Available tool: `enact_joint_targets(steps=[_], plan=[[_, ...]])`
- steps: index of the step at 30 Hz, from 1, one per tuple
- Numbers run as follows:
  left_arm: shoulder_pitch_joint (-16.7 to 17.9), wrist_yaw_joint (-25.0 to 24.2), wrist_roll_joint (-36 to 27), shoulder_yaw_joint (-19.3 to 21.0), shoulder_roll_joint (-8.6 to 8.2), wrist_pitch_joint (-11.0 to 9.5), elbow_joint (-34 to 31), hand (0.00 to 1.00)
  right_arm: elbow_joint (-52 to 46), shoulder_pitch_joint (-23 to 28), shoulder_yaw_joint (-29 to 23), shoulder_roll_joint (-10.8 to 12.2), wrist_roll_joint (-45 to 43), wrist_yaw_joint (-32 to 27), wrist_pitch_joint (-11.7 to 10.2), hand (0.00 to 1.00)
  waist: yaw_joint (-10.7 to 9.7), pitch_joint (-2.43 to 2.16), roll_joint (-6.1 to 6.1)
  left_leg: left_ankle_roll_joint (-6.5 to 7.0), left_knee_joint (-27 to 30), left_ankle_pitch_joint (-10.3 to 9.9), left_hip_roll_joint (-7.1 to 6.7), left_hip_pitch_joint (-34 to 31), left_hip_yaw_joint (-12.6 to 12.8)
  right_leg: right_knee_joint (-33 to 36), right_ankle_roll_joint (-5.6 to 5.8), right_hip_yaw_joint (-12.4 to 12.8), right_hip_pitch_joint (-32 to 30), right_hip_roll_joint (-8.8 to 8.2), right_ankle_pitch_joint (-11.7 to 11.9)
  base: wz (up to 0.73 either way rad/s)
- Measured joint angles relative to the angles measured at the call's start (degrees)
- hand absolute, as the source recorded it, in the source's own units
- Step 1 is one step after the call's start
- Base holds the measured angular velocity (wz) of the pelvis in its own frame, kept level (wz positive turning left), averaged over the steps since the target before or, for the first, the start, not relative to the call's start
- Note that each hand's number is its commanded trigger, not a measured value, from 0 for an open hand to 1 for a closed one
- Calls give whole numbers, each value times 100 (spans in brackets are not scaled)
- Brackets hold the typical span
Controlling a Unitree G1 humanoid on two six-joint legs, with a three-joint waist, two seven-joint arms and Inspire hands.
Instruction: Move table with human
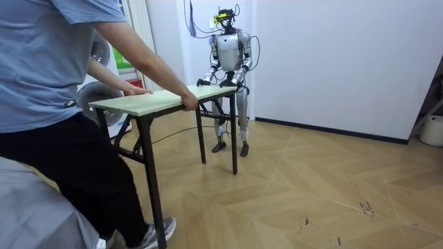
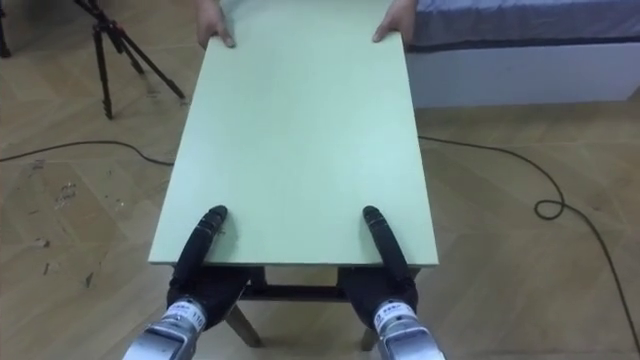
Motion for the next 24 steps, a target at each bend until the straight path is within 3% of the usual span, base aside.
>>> enact_joint_targets(steps=[6, 9, 13, 16, 24], plan=[[134, -74, 1, -15, -25, -1, -298, 100, -398, 131, 2, -93, -27, 45, -3, 100, -9, -19, -38, 0, -8, 0, -1, 12, -11, 2, 9, 3, -1, 2, -8, 0], [361, -135, 1, -108, -26, -31, -538, 100, -517, 338, 7, -112, -209, 348, -43, 100, -8, -59, -118, 0, -8, 0, 0, 11, -11, 0, 26, 3, 0, 1, -20, 0], [597, -280, 4, -250, -12, -163, -725, 100, -649, 564, 34, -140, -247, 601, -72, 100, 33, -46, -177, 0, -23, 0, 0, 26, -12, -1, 28, -7, 12, 0, -22, 0], [652, -322, 84, -378, 4, -373, -725, 100, -648, 629, 75, -116, -326, 643, -130, 100, 30, -36, -194, -1, -24, -1, 0, 14, -33, -1, 35, -12, 12, -1, -35, 4], [751, -365, 65, -617, 33, -644, -726, 100, -642, 708, 205, -185, -382, 756, -333, 100, 23, 15, -279, -57, 113, -39, 45, -112, -54, 83, -37, -8, -71, 29, -126, 2]])
